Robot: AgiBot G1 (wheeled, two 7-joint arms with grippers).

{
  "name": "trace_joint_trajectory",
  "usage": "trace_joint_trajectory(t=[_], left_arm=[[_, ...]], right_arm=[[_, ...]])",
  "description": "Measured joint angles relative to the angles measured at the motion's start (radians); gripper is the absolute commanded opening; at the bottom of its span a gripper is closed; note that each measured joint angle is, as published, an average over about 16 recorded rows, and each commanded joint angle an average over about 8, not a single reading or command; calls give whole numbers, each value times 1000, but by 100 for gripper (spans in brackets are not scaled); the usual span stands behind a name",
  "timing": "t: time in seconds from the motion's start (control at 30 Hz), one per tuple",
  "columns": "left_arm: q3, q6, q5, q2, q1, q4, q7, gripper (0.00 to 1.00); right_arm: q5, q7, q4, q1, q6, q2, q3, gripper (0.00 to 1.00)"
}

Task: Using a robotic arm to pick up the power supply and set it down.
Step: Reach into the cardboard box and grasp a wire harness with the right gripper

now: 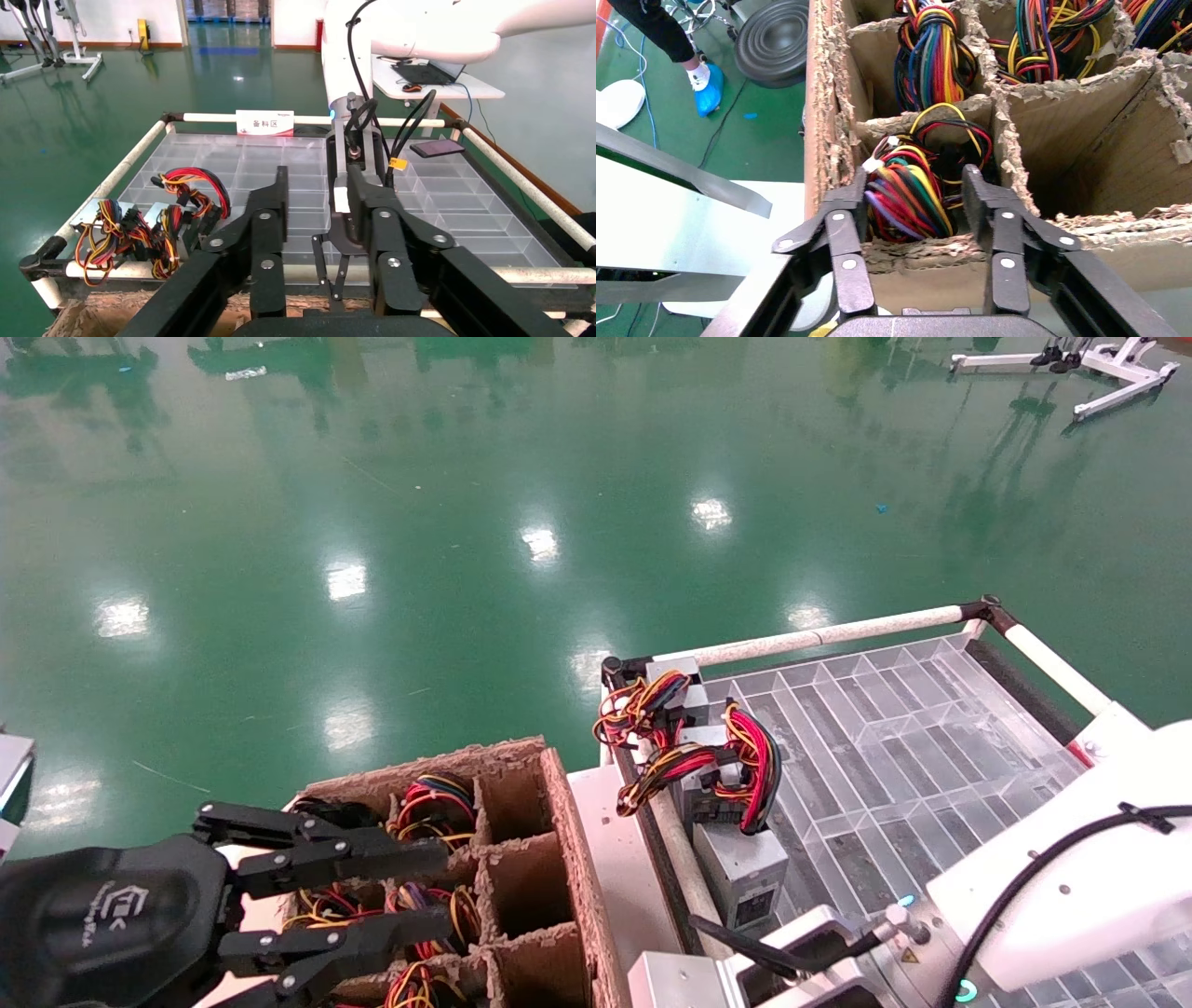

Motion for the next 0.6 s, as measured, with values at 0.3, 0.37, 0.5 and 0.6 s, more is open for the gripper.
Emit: trace_joint_trajectory(t=[0.3, 0.37, 0.5, 0.6], left_arm=[[0, 0, 0, 0, 0, 0, 0, 100], [0, 0, 0, 0, 0, 0, 0, 100], [0, 0, 0, 0, 0, 0, 0, 100], [0, 0, 0, 0, 0, 0, 0, 100]], right_arm=[[9, -12, -26, 24, 2, -14, -39, 0], [17, -16, -31, 26, 2, -15, -44, 0], [35, -23, -39, 29, 2, -13, -55, 0], [53, -27, -41, 30, 1, -8, -60, 0]])
